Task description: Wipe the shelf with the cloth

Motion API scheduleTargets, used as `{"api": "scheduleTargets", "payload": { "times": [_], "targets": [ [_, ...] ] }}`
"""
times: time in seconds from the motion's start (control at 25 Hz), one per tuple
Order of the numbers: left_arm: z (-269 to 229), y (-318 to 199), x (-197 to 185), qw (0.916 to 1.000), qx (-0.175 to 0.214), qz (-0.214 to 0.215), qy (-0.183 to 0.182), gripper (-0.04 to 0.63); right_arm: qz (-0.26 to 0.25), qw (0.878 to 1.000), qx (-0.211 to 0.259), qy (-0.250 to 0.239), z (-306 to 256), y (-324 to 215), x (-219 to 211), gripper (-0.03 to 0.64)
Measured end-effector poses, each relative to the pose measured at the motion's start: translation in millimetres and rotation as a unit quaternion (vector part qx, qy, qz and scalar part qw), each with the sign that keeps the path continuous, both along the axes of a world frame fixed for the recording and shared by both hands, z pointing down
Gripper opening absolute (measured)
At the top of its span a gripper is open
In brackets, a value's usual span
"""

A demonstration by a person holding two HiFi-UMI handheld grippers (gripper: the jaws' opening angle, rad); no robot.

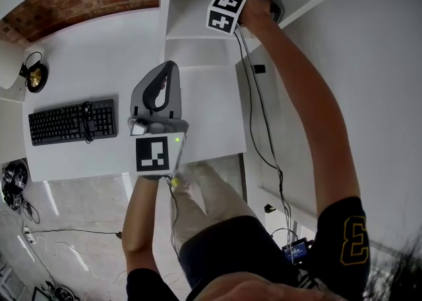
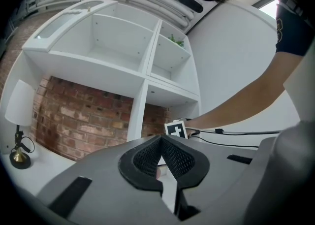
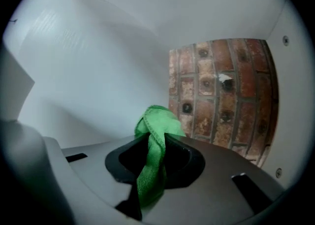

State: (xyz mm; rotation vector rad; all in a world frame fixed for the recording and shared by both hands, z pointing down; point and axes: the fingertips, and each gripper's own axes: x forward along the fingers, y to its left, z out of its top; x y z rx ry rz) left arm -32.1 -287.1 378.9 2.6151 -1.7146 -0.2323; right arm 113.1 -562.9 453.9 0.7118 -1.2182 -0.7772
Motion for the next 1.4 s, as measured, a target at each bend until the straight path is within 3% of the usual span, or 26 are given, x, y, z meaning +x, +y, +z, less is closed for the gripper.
{"api": "scheduleTargets", "payload": {
  "times": [0.32,1.12,1.4],
  "targets": [
    [5,7,-2,0.9999,-0.008,-0.003,0.007,0.018,-0.003,0.999,-0.037,0.029,10,17,2,0.057],
    [1,39,11,0.9997,0.001,0.023,-0.007,0.018,0.011,0.997,-0.074,0.020,13,101,19,0.057],
    [1,43,19,0.9996,-0.003,0.028,-0.004,0.018,-0.029,0.998,-0.052,0.028,17,142,26,0.057]
  ]
}}
